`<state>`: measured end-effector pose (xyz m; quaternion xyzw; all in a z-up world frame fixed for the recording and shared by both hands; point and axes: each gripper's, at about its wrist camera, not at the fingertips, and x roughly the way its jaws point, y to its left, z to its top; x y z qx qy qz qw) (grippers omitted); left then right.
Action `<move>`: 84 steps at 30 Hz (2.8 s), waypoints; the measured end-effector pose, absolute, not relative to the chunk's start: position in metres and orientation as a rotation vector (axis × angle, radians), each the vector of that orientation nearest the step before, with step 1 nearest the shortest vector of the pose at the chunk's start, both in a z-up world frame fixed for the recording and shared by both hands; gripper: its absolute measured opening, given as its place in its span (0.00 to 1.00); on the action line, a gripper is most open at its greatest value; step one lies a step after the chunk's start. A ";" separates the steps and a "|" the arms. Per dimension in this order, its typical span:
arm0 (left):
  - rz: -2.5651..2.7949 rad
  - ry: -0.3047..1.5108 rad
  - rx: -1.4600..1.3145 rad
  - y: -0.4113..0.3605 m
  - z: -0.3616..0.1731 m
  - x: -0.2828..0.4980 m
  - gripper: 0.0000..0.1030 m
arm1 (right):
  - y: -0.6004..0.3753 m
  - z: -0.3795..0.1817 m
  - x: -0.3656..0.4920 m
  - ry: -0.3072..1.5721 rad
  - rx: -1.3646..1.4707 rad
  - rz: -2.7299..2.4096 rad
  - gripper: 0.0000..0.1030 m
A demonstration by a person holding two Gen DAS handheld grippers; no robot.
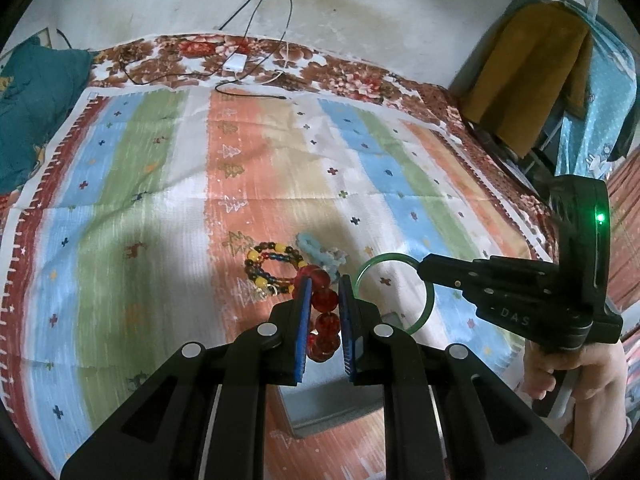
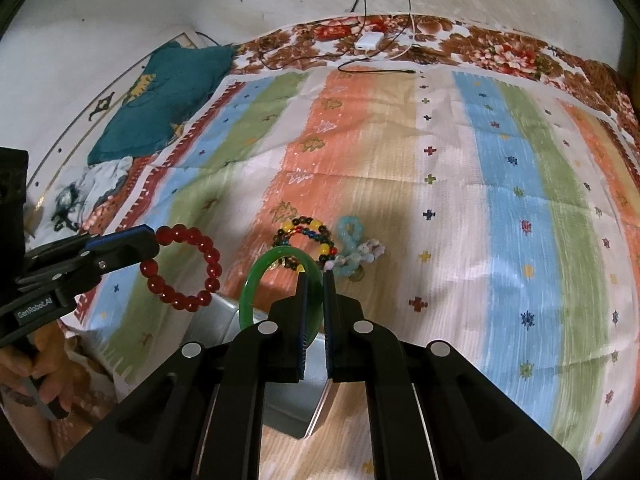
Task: Organize jewelry
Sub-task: 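Lower both held pieces into the tin box and open both tools, then move both tools back to the remaining bead bracelets on the cloth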
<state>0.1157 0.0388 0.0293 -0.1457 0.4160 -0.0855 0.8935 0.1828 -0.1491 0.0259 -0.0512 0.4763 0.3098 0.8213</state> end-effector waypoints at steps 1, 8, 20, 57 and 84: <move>-0.179 0.863 -0.301 0.038 0.029 0.114 0.13 | -0.149 0.026 0.180 1.013 -0.115 0.661 0.07; -0.184 0.863 -0.299 0.034 0.028 0.103 0.13 | -0.150 0.025 0.164 1.015 -0.136 0.675 0.07; -0.163 0.939 -0.279 0.025 0.016 0.102 0.17 | -0.144 0.014 0.157 1.076 -0.167 0.703 0.11; -0.035 1.034 -0.312 0.062 -0.025 0.157 0.60 | -0.144 -0.019 0.223 1.180 -0.079 0.588 0.58; -0.016 1.118 -0.288 0.068 -0.058 0.201 0.60 | -0.128 -0.059 0.263 1.278 -0.057 0.556 0.58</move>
